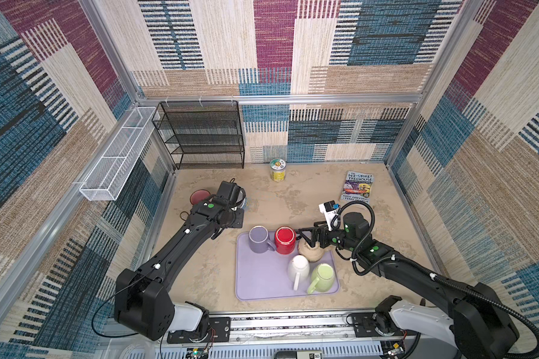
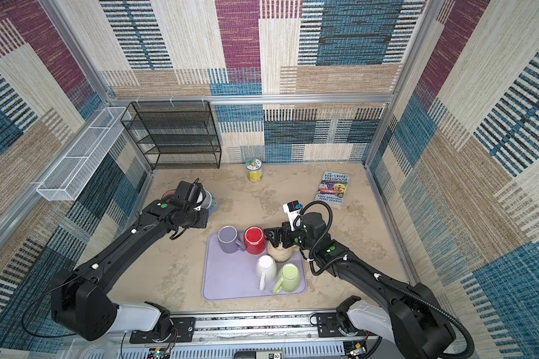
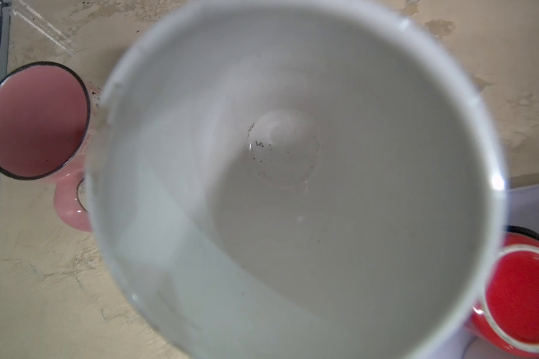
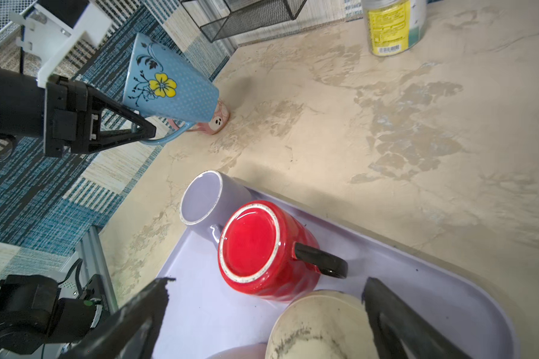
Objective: Turn the mug right side up
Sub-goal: 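Lower the blue mug upright beside the pink mug with the left gripper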
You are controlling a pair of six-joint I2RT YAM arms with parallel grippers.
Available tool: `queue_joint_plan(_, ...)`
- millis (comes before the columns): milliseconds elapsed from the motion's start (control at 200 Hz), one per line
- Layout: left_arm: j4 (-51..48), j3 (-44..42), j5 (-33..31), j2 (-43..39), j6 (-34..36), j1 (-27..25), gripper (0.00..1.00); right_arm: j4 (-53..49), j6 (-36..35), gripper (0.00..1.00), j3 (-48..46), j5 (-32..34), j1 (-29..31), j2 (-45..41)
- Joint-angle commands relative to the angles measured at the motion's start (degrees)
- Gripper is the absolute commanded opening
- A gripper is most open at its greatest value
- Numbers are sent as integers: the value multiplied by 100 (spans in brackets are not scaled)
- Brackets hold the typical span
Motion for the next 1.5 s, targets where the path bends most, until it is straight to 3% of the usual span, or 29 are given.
queue_joint_plan(0, 55, 236, -136, 274, 150, 124, 0, 157, 107, 100, -22, 305, 4, -140)
queue_joint_plan(516, -865, 1731, -181, 2024, -67, 608, 0, -91, 273, 100, 61, 617, 3, -232)
queue_joint_plan(947, -1094, 2063, -31, 2613, -93, 944, 0, -37, 271, 100, 42, 439, 0, -227)
queue_joint_plan(1497, -1189, 2294, -320, 3045, -128, 1109, 0, 9, 286, 100, 67, 207, 6, -92)
